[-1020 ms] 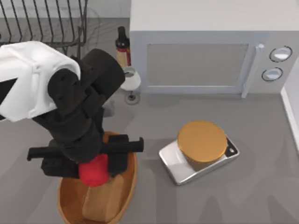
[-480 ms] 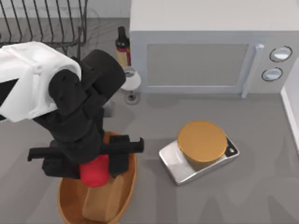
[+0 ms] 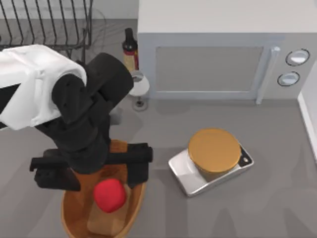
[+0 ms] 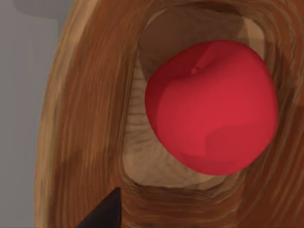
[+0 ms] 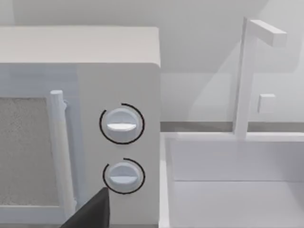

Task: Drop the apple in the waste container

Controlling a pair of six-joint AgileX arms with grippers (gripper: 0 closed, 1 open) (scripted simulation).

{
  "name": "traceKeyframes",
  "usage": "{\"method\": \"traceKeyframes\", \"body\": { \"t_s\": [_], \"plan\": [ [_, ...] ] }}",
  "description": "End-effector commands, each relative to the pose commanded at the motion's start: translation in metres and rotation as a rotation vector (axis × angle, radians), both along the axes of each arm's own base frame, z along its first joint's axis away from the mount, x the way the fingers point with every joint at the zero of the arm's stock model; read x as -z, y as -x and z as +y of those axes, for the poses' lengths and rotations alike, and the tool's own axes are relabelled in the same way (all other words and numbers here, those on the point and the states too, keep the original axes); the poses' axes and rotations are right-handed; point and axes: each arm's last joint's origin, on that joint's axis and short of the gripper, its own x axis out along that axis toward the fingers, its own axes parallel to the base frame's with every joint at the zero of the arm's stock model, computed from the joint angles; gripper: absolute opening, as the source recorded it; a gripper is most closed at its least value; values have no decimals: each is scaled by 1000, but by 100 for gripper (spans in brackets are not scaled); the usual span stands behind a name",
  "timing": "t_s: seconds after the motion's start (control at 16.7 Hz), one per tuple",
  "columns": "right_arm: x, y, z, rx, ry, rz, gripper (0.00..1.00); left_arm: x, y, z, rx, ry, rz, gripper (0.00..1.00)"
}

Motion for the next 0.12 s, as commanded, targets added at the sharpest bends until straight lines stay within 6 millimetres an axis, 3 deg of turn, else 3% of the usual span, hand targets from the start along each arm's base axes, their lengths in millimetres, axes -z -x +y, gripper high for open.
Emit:
{"method": "traceKeyframes", "body": {
  "t_s": [0.12],
  "plan": [
    [0, 0, 0, 0, 0, 0, 100, 0, 0, 0, 0, 0, 0, 100]
  ]
}}
